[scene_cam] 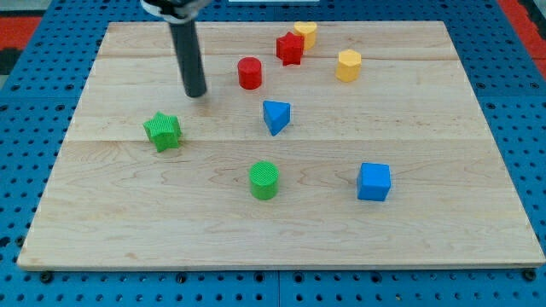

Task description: Move the red circle bottom to the red star

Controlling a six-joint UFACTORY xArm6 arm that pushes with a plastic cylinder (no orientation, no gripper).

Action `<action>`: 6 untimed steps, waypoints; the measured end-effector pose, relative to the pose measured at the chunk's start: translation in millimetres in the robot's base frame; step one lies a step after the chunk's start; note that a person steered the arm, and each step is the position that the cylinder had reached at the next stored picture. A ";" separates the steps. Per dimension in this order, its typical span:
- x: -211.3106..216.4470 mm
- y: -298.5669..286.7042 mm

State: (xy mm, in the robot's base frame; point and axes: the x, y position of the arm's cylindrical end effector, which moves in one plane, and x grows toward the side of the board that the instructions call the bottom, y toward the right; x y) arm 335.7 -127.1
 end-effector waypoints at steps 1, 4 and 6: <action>-31.6 67.2; -5.5 127.6; -6.1 128.6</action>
